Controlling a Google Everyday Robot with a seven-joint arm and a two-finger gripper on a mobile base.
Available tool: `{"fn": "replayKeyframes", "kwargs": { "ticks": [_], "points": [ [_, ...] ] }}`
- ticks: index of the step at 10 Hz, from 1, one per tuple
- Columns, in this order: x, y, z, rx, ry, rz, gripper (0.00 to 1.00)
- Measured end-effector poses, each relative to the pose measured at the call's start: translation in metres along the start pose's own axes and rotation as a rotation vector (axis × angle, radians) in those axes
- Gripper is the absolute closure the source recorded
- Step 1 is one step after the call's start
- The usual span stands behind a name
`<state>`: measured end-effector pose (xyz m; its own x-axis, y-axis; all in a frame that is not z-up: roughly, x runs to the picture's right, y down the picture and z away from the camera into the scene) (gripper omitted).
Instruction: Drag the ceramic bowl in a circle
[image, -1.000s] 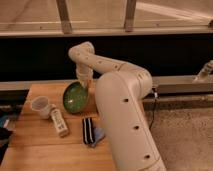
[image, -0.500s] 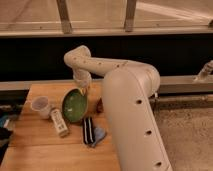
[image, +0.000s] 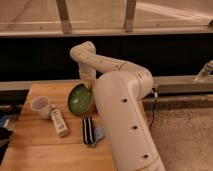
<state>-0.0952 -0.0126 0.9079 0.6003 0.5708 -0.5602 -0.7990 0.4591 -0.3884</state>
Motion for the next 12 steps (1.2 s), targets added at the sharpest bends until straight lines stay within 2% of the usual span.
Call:
{"fn": "replayKeyframes", "kwargs": {
  "ticks": [1, 2, 6, 10, 12],
  "points": [
    [-0.01, 0.0, -0.001, -0.017, -0.007, -0.015, 0.66],
    [-0.012, 0.002, -0.001, -0.023, -0.009, -0.019, 0.58],
    [0.001, 0.019, -0.007, -0.048, -0.015, -0.001, 0.23],
    [0.01, 0.014, -0.011, -0.06, -0.022, 0.033, 0.2],
    [0.012, 0.0, -0.013, -0.029, -0.024, 0.071, 0.2]
  ]
}}
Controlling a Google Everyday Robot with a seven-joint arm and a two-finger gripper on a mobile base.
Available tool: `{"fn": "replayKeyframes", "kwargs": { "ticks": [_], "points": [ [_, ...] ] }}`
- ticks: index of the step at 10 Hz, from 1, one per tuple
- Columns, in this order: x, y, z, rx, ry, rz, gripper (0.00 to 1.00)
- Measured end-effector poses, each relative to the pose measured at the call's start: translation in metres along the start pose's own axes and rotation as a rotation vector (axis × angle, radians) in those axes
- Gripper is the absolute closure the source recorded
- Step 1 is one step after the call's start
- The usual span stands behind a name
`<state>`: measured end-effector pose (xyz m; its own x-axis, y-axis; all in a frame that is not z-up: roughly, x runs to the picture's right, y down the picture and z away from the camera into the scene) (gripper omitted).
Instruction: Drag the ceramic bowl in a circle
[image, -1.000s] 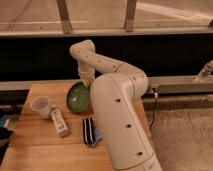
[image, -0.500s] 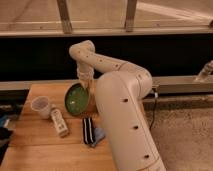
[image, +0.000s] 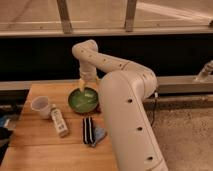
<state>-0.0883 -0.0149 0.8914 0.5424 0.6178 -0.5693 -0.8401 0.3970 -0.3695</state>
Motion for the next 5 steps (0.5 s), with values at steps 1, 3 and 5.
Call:
{"fn": "replayKeyframes", "kwargs": {
  "ticks": [1, 3, 5],
  "points": [
    [0.0, -0.012, -0.004, 0.028, -0.007, 0.025, 0.2],
    [0.002, -0.05, -0.03, 0.103, -0.05, 0.112, 0.2],
    [0.016, -0.086, -0.056, 0.173, -0.092, 0.217, 0.2]
  ]
}}
